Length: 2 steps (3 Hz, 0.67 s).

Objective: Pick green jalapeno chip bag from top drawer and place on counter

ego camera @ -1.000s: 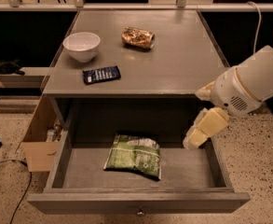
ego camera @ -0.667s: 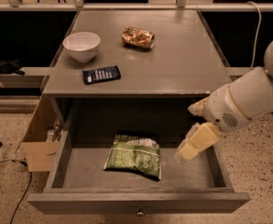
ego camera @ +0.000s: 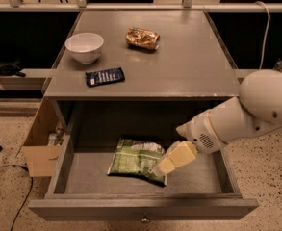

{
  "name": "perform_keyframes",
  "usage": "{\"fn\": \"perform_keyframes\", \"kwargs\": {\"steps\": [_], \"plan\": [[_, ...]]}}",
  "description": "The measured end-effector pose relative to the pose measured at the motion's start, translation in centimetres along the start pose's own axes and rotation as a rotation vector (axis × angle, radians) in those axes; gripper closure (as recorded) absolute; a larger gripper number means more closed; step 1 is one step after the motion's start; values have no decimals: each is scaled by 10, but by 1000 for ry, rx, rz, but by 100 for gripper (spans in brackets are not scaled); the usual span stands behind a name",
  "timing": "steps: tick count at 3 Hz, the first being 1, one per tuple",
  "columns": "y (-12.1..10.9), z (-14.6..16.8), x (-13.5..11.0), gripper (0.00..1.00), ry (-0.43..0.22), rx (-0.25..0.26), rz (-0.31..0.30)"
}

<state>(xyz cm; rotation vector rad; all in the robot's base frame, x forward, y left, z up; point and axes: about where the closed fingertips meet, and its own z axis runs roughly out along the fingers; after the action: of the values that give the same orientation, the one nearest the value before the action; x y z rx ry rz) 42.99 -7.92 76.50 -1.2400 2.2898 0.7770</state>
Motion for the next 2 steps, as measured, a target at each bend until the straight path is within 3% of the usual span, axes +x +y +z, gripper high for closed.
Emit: {"fn": "perform_keyframes", "kwargs": {"steps": [1,2], "plan": [[-10,22,2,0,-57,59,121],[-15,24,0,0,-72,82,133]]}}
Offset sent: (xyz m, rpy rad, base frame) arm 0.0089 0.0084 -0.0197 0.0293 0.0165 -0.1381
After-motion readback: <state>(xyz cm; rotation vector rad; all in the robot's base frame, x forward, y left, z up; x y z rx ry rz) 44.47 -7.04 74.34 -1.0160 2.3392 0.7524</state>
